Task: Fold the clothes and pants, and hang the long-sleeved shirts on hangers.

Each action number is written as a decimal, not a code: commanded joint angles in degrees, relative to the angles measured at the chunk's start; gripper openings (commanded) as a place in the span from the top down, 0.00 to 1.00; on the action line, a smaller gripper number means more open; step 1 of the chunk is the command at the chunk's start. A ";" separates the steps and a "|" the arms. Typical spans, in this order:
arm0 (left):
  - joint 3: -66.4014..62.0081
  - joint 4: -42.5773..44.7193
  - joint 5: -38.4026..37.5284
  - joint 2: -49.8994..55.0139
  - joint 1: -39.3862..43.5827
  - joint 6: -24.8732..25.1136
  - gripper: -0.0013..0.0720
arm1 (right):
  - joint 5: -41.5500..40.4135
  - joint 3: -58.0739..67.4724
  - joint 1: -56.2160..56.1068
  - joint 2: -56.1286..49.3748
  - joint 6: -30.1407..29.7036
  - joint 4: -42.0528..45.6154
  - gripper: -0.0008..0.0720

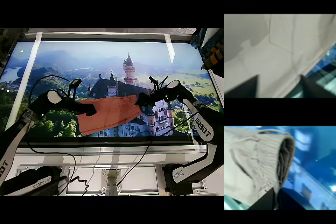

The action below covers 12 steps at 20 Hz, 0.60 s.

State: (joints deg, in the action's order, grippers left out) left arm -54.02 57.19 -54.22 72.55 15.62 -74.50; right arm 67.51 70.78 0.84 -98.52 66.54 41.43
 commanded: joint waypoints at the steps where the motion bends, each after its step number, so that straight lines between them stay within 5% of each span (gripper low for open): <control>1: -3.02 7.69 -0.13 -0.44 -1.99 0.02 0.79 | 1.84 4.26 0.50 1.79 -0.22 -2.01 0.96; 2: -4.83 10.97 -0.46 -0.94 -3.10 0.04 0.97 | 1.90 6.10 1.03 2.69 -0.20 -2.03 0.96; 12: -13.77 51.67 -0.39 -13.14 -9.46 0.00 0.97 | 0.68 15.17 19.23 10.51 8.98 -0.50 0.96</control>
State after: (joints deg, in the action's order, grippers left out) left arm -66.81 96.12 -54.70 62.85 7.25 -74.50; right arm 68.36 84.88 13.85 -90.02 71.46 39.79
